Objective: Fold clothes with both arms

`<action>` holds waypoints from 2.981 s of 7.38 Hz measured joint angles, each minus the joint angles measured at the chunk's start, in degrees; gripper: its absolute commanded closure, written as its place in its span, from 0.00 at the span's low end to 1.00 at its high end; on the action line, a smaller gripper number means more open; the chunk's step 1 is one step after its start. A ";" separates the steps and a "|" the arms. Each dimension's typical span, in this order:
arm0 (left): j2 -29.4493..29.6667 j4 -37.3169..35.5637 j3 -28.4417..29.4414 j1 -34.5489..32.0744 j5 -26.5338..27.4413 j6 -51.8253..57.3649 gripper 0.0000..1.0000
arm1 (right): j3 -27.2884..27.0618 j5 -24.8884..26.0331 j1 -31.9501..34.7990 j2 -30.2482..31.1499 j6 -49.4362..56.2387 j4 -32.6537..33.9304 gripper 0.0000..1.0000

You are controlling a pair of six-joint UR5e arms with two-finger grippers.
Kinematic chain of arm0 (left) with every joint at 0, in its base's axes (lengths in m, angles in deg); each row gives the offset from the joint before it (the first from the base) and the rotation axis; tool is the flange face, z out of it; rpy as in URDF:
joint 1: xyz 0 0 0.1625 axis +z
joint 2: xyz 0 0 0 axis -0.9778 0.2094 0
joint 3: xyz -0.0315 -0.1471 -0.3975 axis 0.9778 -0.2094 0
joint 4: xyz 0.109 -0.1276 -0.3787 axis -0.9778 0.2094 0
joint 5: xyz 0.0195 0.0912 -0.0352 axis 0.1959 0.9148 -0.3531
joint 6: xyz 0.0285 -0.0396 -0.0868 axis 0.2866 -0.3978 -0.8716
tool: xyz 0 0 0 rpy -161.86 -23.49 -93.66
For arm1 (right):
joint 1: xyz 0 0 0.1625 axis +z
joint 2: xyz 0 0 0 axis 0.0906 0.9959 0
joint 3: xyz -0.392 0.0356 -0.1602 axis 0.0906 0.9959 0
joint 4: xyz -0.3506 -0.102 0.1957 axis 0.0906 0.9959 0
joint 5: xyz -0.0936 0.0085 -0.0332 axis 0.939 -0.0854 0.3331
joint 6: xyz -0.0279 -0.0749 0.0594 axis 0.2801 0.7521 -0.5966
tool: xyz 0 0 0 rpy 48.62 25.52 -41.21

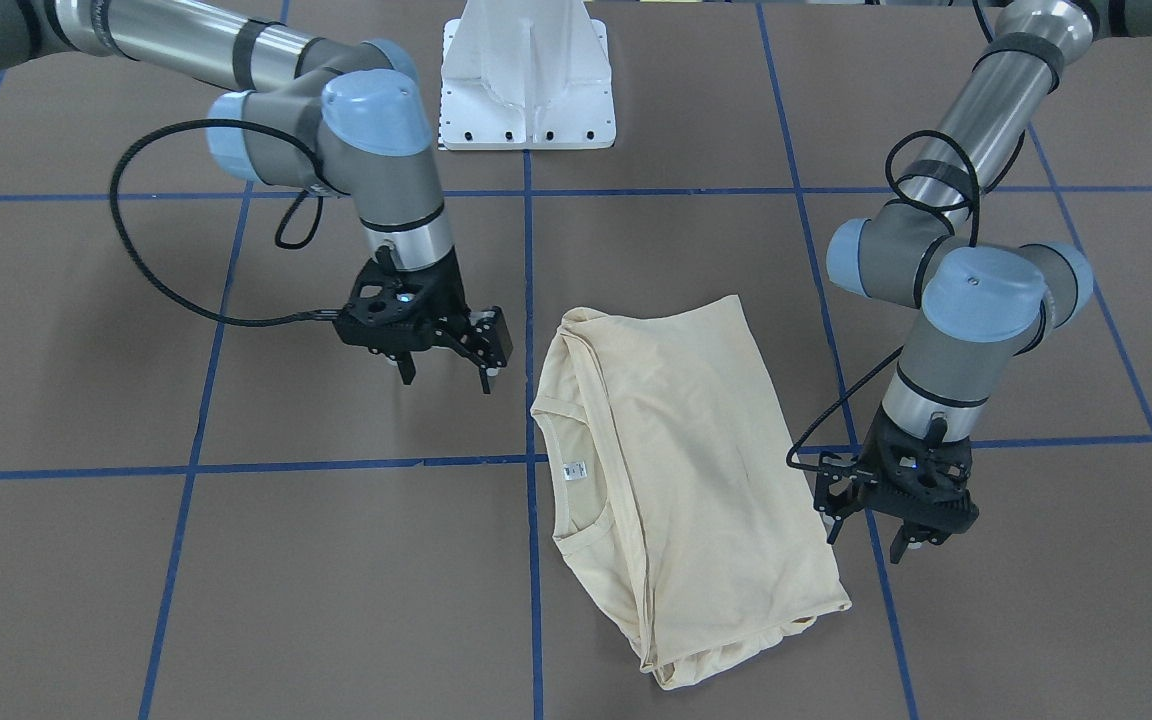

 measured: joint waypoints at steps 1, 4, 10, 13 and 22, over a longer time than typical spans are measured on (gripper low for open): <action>-0.71 0.10 -0.91 -0.03 -0.28 -0.13 0.00 | 6.30 2.97 -2.03 -4.79 -2.98 0.03 0.19; -1.23 0.16 -1.55 -0.07 -0.28 -0.63 0.00 | 14.16 8.26 -6.10 -9.80 -4.92 0.01 0.41; -1.65 0.27 -1.62 -0.07 -0.09 -0.77 0.00 | 15.41 9.43 -7.19 -10.03 -1.98 0.07 0.49; -2.19 0.42 -1.67 -0.07 -0.09 -0.70 0.00 | 15.67 10.08 -7.39 -10.03 -1.85 0.07 0.53; -2.57 0.43 -1.94 -0.07 -0.09 -0.69 0.00 | 16.26 10.51 -7.44 -10.10 -2.07 -0.01 1.00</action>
